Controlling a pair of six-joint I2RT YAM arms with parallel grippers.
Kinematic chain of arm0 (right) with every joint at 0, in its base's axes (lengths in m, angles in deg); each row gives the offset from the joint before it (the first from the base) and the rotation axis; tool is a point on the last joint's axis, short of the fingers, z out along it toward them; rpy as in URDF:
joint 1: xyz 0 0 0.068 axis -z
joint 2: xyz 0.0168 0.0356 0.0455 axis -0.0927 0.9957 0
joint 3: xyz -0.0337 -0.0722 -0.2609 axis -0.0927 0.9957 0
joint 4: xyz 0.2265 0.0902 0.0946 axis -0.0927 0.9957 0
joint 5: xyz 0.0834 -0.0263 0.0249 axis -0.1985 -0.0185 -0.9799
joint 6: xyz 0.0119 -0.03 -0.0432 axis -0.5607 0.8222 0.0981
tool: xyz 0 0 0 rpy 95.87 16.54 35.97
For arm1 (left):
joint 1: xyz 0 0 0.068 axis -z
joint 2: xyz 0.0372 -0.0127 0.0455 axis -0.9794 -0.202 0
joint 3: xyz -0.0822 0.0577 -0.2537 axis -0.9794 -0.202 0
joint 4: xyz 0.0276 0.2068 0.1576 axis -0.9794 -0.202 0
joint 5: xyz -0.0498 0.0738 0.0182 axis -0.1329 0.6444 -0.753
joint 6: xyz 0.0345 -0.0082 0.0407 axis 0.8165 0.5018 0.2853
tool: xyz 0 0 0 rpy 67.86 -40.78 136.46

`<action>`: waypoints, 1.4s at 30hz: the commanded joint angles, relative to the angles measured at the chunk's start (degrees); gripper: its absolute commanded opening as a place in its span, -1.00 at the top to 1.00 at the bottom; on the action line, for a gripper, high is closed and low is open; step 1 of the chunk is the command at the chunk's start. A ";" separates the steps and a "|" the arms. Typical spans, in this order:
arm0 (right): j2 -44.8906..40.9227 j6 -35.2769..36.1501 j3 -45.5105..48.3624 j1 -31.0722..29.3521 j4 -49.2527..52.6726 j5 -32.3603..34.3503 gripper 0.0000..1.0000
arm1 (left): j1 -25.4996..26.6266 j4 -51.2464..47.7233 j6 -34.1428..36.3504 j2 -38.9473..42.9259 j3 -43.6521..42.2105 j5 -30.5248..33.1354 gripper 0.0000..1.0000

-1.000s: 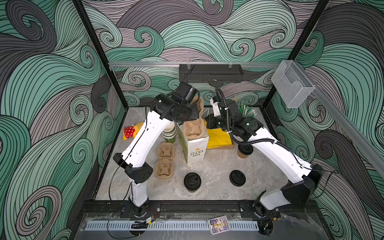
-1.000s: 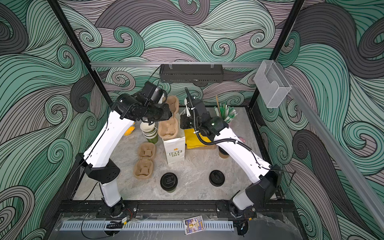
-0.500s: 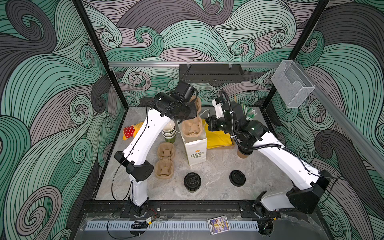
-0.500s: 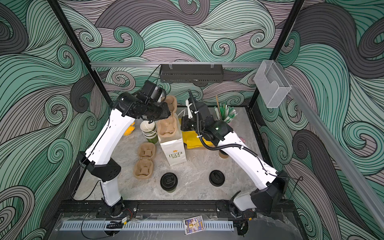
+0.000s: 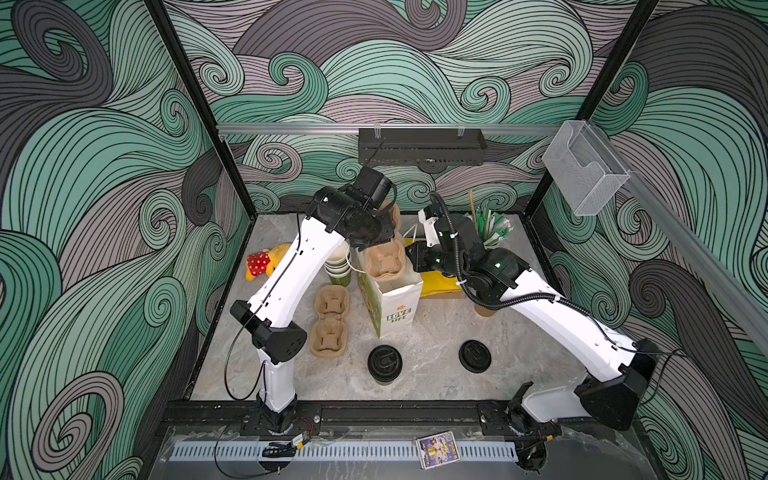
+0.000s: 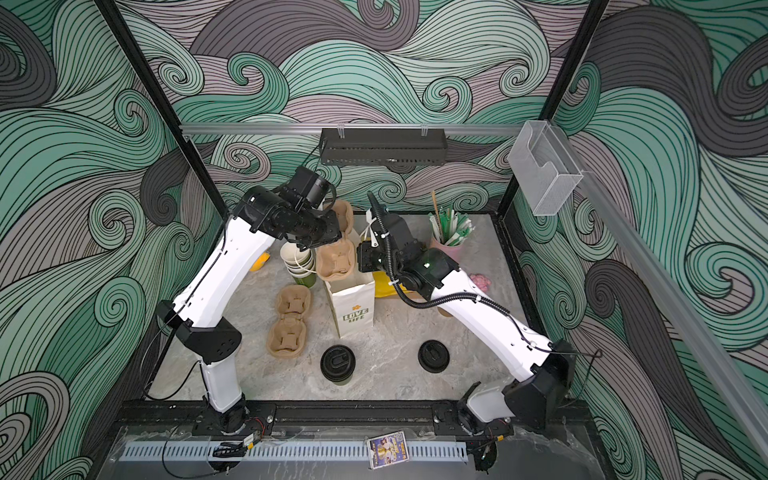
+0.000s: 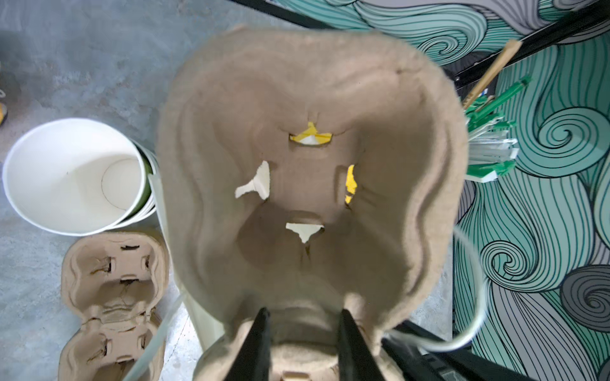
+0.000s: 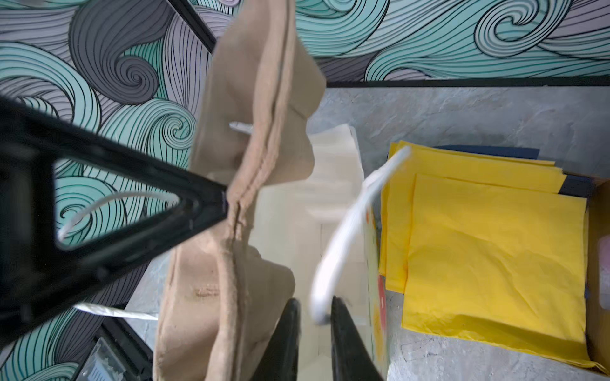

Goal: Pack the takeout coffee
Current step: 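Pull the bag handle open with right while left holds carrier over it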

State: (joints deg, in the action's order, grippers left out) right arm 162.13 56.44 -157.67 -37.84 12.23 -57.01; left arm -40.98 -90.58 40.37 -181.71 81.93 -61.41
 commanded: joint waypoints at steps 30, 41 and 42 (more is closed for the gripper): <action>-16.51 7.66 7.86 0.53 7.31 0.02 -0.21 | 1.48 0.70 -6.83 1.71 2.49 -1.00 1.00; -22.65 10.28 15.39 0.95 1.95 0.47 -0.19 | 1.55 -0.07 -8.38 1.18 2.48 0.74 1.00; -23.52 10.28 16.20 0.96 1.67 1.24 -0.19 | 1.55 -0.14 -8.66 1.21 2.42 0.87 1.00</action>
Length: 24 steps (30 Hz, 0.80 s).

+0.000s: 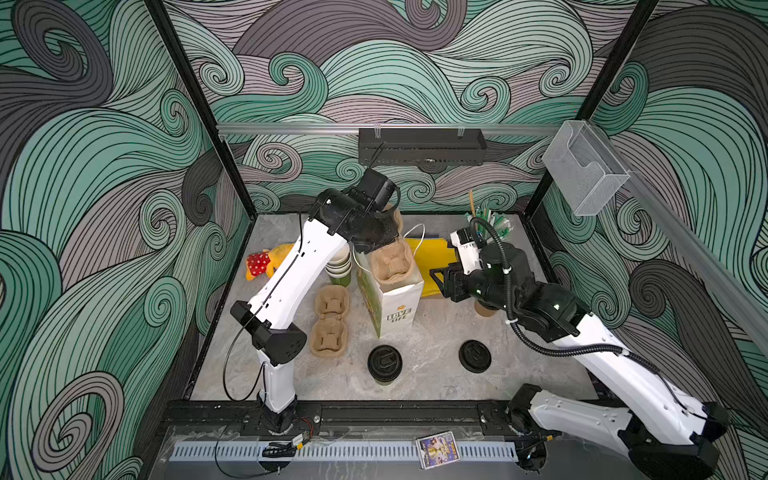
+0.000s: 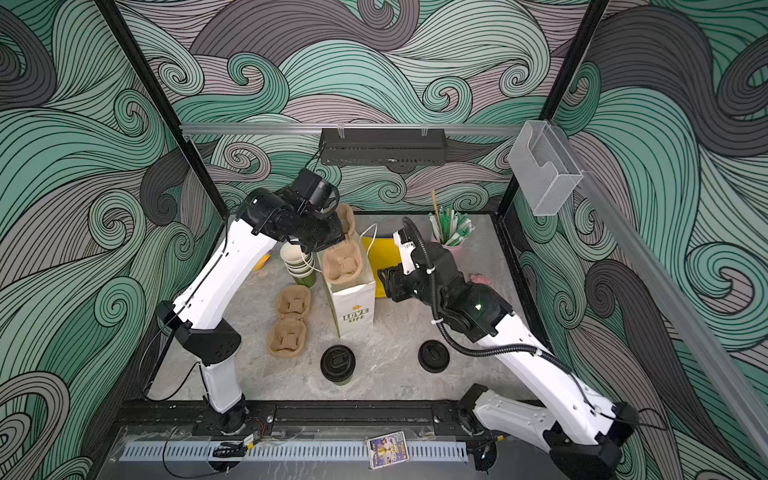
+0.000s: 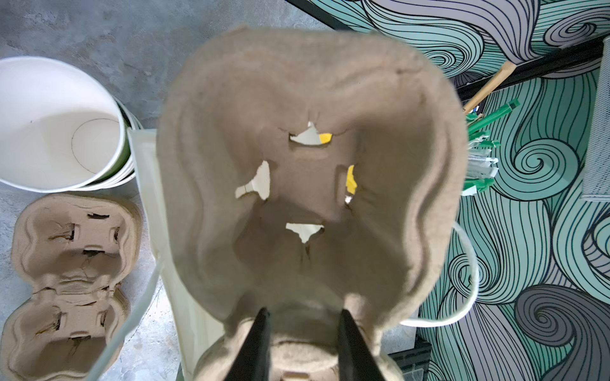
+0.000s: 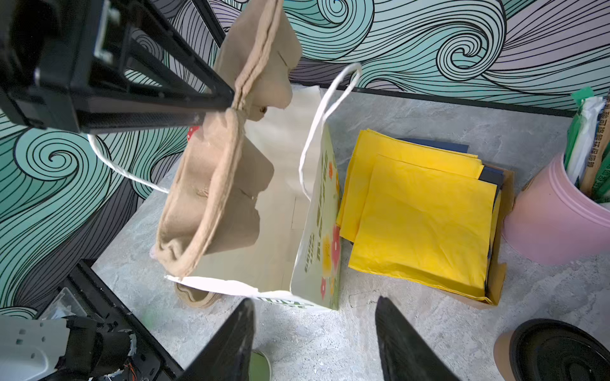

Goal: Pack the takeout coffee
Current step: 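Pull the bag handle open with right while left holds carrier over it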

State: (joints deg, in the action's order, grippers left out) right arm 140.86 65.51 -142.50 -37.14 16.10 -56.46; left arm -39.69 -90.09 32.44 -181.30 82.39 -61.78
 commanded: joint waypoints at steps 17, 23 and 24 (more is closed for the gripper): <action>-2.77 -1.95 4.84 0.33 -4.96 1.82 -0.22 | 1.07 -5.94 -4.16 -0.99 3.61 2.83 1.00; -0.34 -4.99 1.99 0.44 -2.71 0.18 -0.33 | 0.89 -6.10 -6.27 -3.05 5.75 0.92 1.00; 0.43 -5.24 0.81 0.49 -1.35 0.16 -0.34 | 0.92 -7.08 -6.87 -3.93 6.99 0.56 1.00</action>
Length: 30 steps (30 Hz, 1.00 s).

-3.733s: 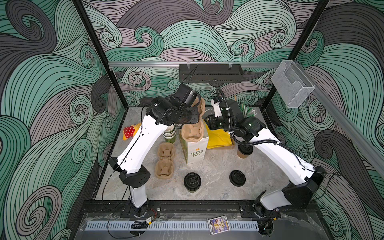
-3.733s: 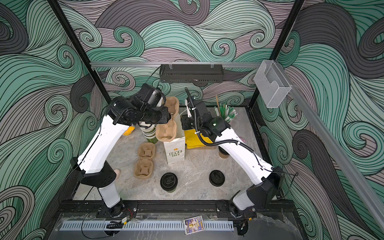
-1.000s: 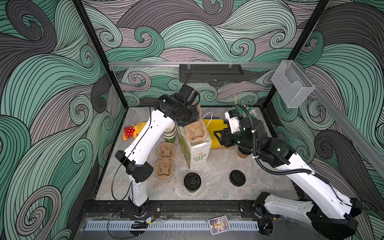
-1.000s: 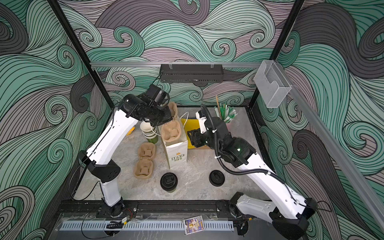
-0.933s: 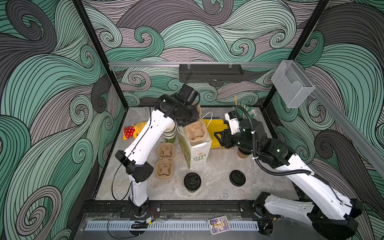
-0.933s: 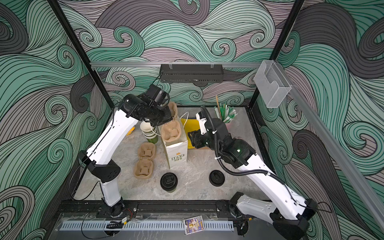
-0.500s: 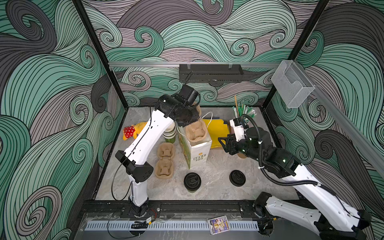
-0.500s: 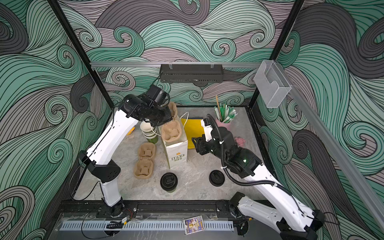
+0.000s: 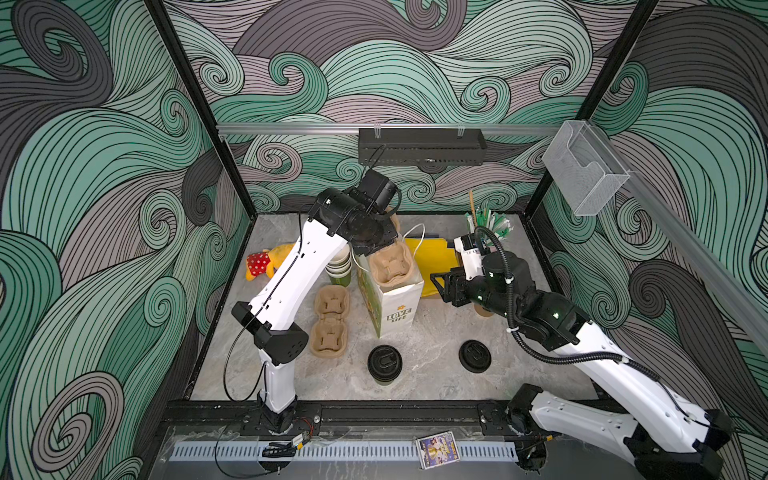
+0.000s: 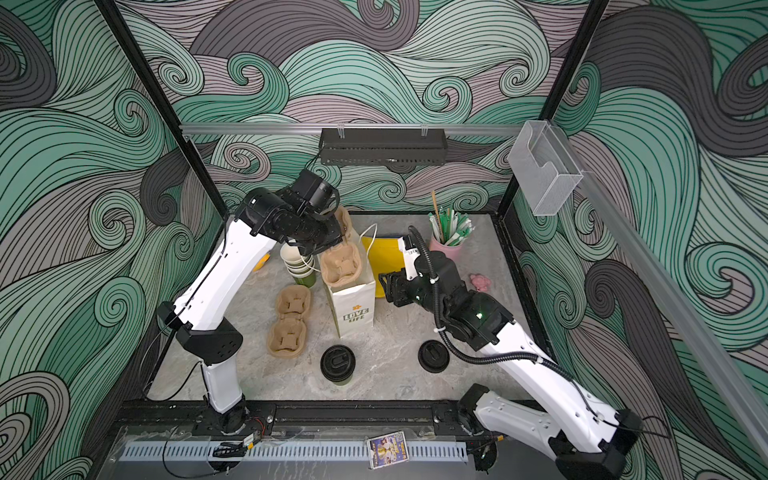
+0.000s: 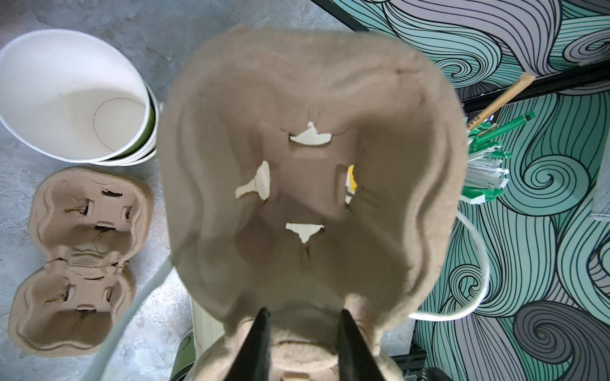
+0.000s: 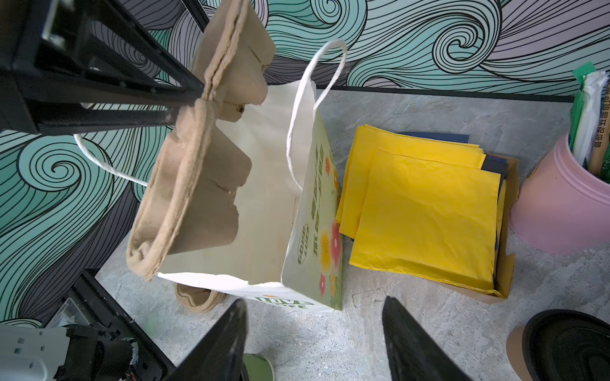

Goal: Pack the takeout coffee
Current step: 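Pull the bag handle open with right while left holds carrier over it, then lower the carrier into the bag mouth with left while right holds handle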

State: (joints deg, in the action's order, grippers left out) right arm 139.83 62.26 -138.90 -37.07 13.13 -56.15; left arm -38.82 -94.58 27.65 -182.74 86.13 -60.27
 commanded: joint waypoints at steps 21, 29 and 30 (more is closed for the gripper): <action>13.58 -2.41 -14.44 4.58 13.43 -10.02 -0.14 | 0.76 -5.26 -1.35 -2.76 5.11 7.28 1.00; 17.99 -1.66 -17.16 5.17 13.72 -11.20 -0.01 | 1.07 -2.71 -1.98 -3.64 5.15 7.27 1.00; 18.52 -1.74 -17.30 5.21 13.73 -11.37 0.01 | 1.10 -2.76 -1.99 -3.68 5.10 7.36 1.00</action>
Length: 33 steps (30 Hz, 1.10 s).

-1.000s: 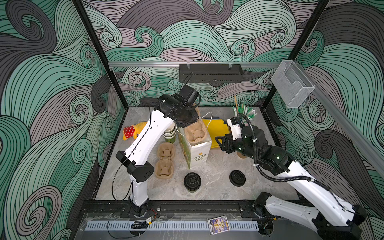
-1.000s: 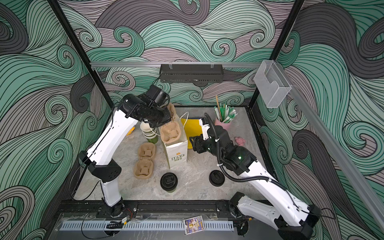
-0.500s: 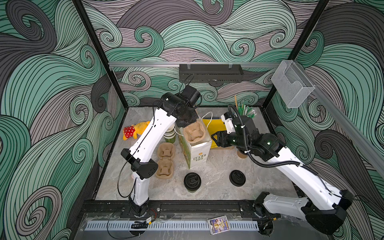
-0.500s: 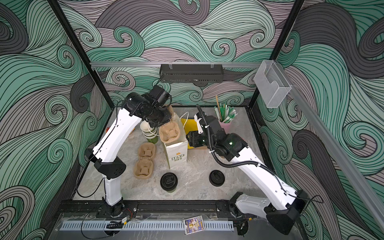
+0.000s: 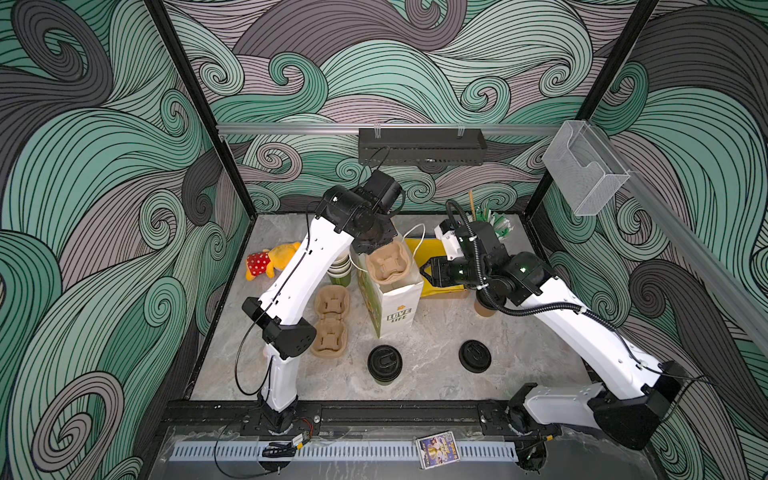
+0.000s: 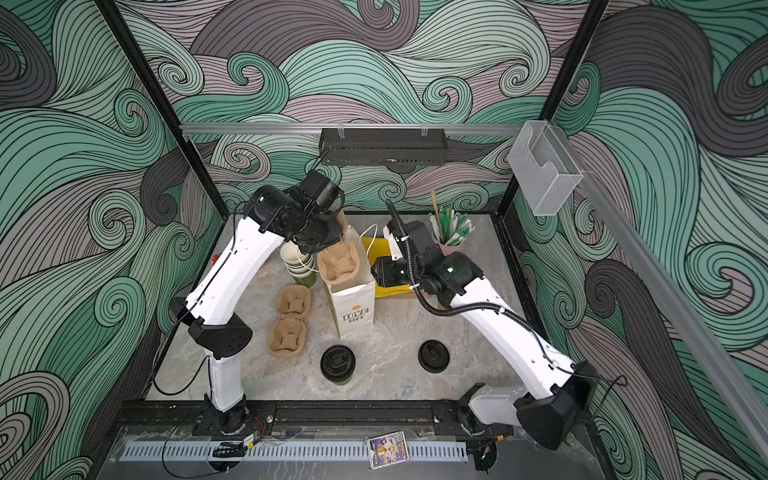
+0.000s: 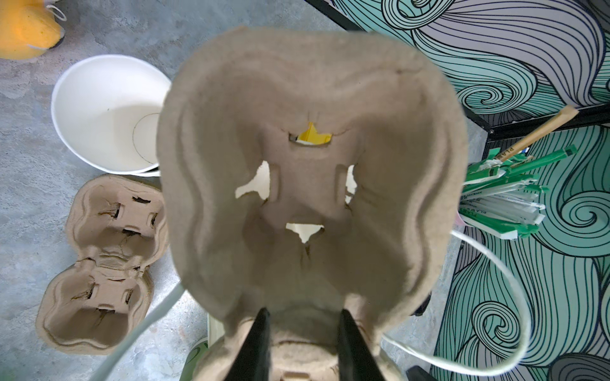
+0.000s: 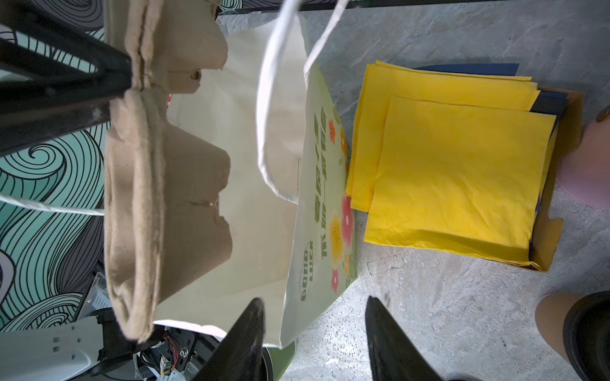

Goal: Pack the takeout coffee
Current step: 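Lower the carrier into the bag mouth with left while right holds handle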

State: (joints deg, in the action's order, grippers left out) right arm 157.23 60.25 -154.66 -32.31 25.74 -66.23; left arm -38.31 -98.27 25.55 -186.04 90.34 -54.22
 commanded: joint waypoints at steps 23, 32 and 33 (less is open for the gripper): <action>5.99 -1.75 -3.05 0.43 -0.62 -1.88 0.49 | 0.66 1.43 0.29 -1.74 0.51 0.80 1.00; 5.72 -3.01 -2.77 0.33 -2.25 -3.37 0.76 | 0.68 -0.80 -2.23 -2.11 0.52 0.48 1.00; 5.73 -2.93 -2.84 0.23 -2.37 -3.44 0.78 | 0.63 -1.29 -2.86 -2.06 0.44 0.30 1.00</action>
State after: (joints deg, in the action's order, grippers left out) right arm 162.85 57.86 -156.62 -32.09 24.78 -68.72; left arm -38.03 -97.59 24.57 -187.11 90.34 -54.24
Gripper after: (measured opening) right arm 0.116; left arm 0.285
